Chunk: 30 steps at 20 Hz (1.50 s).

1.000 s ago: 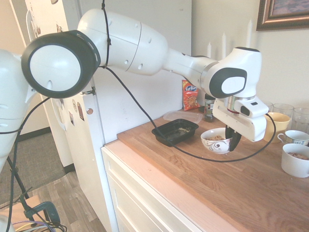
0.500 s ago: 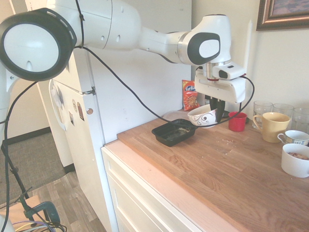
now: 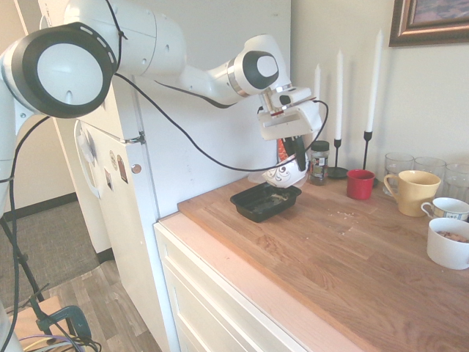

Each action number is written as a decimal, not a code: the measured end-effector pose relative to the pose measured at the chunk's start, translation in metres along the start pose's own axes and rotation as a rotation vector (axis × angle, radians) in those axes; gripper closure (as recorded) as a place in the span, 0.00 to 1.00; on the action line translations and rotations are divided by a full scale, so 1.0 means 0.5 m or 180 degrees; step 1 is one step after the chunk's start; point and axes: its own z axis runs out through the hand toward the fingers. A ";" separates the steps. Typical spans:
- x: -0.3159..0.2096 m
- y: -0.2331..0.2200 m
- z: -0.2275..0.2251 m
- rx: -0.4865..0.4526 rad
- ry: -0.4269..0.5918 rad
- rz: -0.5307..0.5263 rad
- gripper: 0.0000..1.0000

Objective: Pour the cereal into the box

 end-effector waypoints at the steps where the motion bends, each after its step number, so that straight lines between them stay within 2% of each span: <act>1: -0.017 -0.015 -0.005 -0.0046 0.0110 -0.0027 1.00; 11: -0.094 -0.085 0.019 -0.0566 0.1014 -0.0336 1.00; 22: -0.219 -0.173 -0.001 -0.0767 0.1770 -0.0731 1.00; 30: -0.251 -0.175 0.027 -0.0895 0.2020 -0.0871 1.00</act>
